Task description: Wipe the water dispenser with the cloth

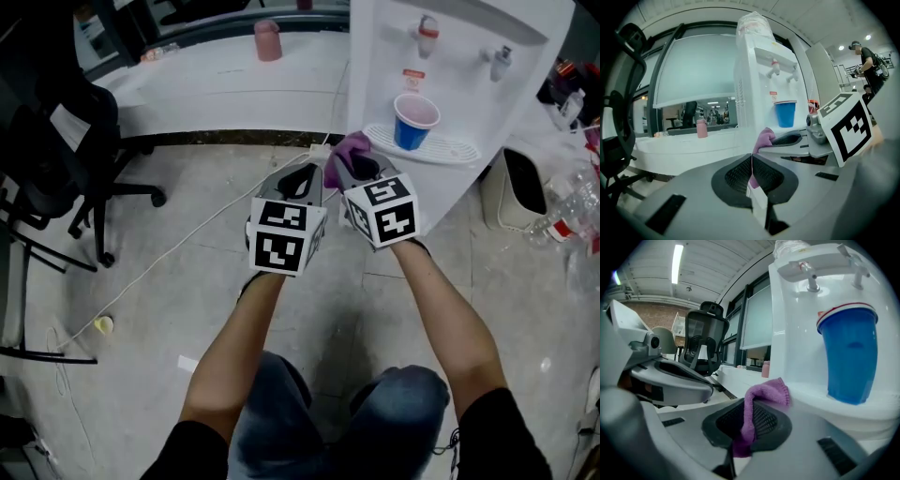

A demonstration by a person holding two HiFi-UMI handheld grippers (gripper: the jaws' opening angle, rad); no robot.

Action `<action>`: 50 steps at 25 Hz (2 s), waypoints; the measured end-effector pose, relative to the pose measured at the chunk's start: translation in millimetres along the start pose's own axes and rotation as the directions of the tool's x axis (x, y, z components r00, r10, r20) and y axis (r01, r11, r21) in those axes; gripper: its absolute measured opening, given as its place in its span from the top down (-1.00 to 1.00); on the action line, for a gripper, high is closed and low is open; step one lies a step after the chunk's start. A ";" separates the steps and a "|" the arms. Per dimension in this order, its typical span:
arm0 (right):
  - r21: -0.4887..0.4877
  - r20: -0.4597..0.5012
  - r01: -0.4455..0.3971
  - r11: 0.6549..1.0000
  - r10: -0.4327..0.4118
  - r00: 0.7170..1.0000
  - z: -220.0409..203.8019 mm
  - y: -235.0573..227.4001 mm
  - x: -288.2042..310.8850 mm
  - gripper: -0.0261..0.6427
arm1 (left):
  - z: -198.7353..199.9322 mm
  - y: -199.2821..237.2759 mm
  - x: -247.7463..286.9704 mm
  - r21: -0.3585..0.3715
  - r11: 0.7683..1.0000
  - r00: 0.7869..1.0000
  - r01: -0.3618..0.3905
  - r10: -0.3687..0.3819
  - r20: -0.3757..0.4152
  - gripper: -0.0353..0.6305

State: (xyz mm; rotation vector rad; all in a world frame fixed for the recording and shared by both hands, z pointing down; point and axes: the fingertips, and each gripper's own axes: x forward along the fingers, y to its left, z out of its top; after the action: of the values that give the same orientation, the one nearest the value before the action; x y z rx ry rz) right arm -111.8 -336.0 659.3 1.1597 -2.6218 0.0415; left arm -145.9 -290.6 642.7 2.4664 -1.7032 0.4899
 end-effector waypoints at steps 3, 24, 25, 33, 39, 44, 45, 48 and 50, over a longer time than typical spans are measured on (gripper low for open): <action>0.002 0.000 0.002 1.000 -0.002 1.000 -8.4 -3.2 -2.6 0.83 | -4.3 -7.0 6.5 0.010 1.000 1.000 0.008 -0.008 -0.004 0.82; -0.005 -0.074 0.226 0.974 -0.225 0.971 -60.1 -100.8 -95.2 0.83 | 2.7 -88.9 50.3 0.055 0.986 0.987 0.160 -0.160 -0.014 0.82; -0.003 -0.077 0.239 0.971 -0.239 0.968 -61.5 -106.6 -100.7 0.83 | 2.4 -93.4 52.1 0.055 0.984 0.986 0.169 -0.168 -0.016 0.82; 0.004 -0.102 0.352 0.936 -0.350 0.931 -75.2 -159.1 -147.3 0.83 | 4.2 -120.1 65.5 0.060 0.974 0.976 0.218 -0.217 -0.022 0.82; 0.005 -0.119 0.412 0.911 -0.409 0.905 -82.7 -185.0 -171.2 0.83 | 4.3 -130.1 69.4 0.065 0.969 0.971 0.238 -0.237 -0.024 0.82; -0.014 -0.114 0.398 0.917 -0.396 0.911 -78.2 -179.3 -170.5 0.83 | 0.6 -130.7 68.7 0.064 0.969 0.971 0.238 -0.237 -0.030 0.82; -0.024 -0.110 0.389 0.921 -0.389 0.915 -75.9 -175.0 -168.9 0.83 | 0.0 -129.3 68.0 0.064 0.970 0.972 0.236 -0.235 -0.030 0.82; -0.051 -0.082 0.357 0.933 -0.360 0.929 -66.8 -156.1 -164.7 0.83 | -4.5 -123.1 66.5 0.058 0.972 0.974 0.227 -0.225 -0.030 0.82; -0.055 -0.058 0.326 0.944 -0.329 0.943 -59.0 -140.0 -158.0 0.83 | -9.3 -116.4 65.7 0.049 0.974 0.975 0.220 -0.219 -0.034 0.82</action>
State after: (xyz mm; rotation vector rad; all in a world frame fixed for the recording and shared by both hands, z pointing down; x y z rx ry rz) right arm 105.7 -308.9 663.4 1.5335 -2.3266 -0.0442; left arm -19.1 -303.9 683.6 2.6292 -1.4007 0.5470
